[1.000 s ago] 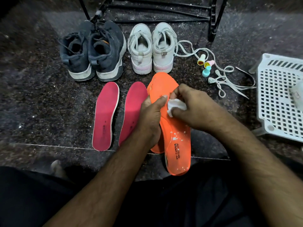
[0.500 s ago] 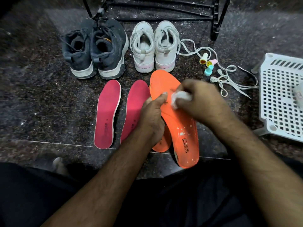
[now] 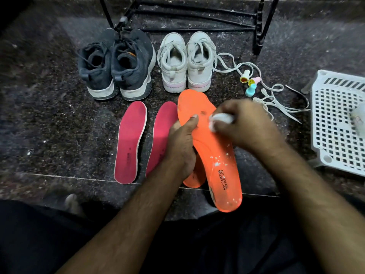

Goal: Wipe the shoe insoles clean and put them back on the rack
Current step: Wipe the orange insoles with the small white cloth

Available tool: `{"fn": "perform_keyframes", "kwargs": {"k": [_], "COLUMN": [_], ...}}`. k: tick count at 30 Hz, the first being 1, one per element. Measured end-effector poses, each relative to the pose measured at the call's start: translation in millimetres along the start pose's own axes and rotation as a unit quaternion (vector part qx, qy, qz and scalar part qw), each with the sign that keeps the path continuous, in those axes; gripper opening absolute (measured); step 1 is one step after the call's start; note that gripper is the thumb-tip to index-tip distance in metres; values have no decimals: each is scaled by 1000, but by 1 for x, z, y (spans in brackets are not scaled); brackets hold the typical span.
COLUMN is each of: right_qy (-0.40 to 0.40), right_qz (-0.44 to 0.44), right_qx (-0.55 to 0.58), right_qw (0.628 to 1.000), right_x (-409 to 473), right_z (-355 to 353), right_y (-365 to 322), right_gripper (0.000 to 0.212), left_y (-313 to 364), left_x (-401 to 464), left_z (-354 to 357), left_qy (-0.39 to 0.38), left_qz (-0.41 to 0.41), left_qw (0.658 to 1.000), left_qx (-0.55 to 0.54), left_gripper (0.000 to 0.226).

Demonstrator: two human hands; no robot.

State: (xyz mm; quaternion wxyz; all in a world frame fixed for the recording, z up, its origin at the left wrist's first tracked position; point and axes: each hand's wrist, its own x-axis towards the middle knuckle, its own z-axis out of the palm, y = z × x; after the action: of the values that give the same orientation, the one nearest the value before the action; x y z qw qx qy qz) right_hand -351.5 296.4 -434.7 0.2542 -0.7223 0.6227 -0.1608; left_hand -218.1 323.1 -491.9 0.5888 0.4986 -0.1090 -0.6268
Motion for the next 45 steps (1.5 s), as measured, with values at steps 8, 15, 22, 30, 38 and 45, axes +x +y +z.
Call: {"fn": "perform_keyframes", "kwargs": {"k": [8, 15, 22, 30, 38, 45], "right_qy": [26, -94, -21, 6, 29, 24], "right_qz": [6, -78, -27, -31, -35, -55], "right_qx": [-10, -3, 2, -2, 110, 81], "right_qw": [1000, 993, 999, 1000, 993, 995], "right_x": [6, -9, -3, 2, 4, 3], "right_z": [-5, 13, -2, -8, 7, 10], "right_y": [10, -12, 0, 7, 9, 7], "right_gripper": [14, 9, 14, 12, 10, 8], "left_y": [-1, -2, -4, 3, 7, 1], "left_x": [5, 4, 2, 5, -3, -1], "left_z": [-2, -1, -2, -8, 1, 1], "left_qy": [23, -9, -40, 31, -87, -67], "left_qz": [29, 27, 29, 28, -24, -14], "left_qw": [999, 1000, 998, 997, 995, 997], "left_qx": [-4, 11, 49, 69, 31, 48], "left_gripper": [27, 19, 9, 18, 45, 41]}}
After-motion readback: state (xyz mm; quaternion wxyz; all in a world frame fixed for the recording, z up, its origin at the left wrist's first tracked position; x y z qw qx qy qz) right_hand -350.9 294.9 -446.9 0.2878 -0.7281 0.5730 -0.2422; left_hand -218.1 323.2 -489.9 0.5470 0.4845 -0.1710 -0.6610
